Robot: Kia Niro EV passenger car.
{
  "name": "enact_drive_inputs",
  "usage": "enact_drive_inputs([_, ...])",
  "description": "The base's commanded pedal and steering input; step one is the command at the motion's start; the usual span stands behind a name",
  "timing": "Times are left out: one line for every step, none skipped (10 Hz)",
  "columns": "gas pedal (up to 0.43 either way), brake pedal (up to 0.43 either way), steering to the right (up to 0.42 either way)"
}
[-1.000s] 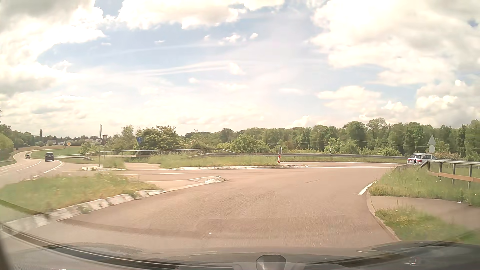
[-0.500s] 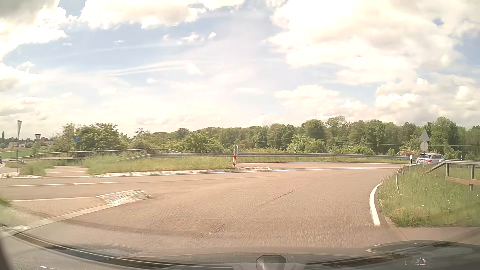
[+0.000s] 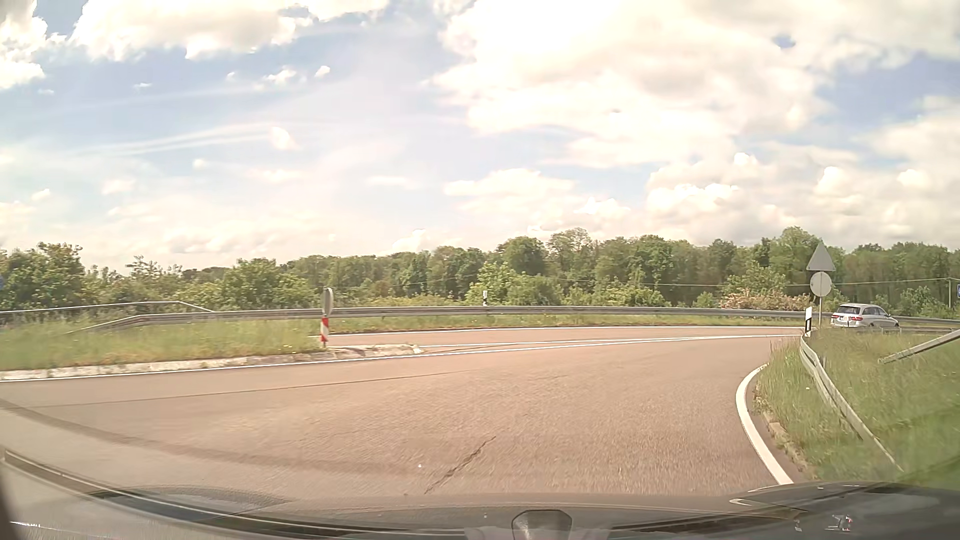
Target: Follow the waypoints while adhering to traffic rules and regulations
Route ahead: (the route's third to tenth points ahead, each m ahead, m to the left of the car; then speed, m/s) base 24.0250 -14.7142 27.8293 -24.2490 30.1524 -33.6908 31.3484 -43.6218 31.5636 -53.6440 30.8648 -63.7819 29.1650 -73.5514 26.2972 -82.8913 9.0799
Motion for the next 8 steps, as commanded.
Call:
enact_drive_inputs([0.000, 0.000, 0.194])
enact_drive_inputs([0.000, 0.000, 0.196])
enact_drive_inputs([0.000, 0.000, 0.197])
enact_drive_inputs([0.000, 0.000, 0.197])
enact_drive_inputs([0.008, 0.000, 0.196])
enact_drive_inputs([0.028, 0.000, 0.195])
enact_drive_inputs([0.039, 0.000, 0.194])
enact_drive_inputs([0.047, 0.000, 0.192])
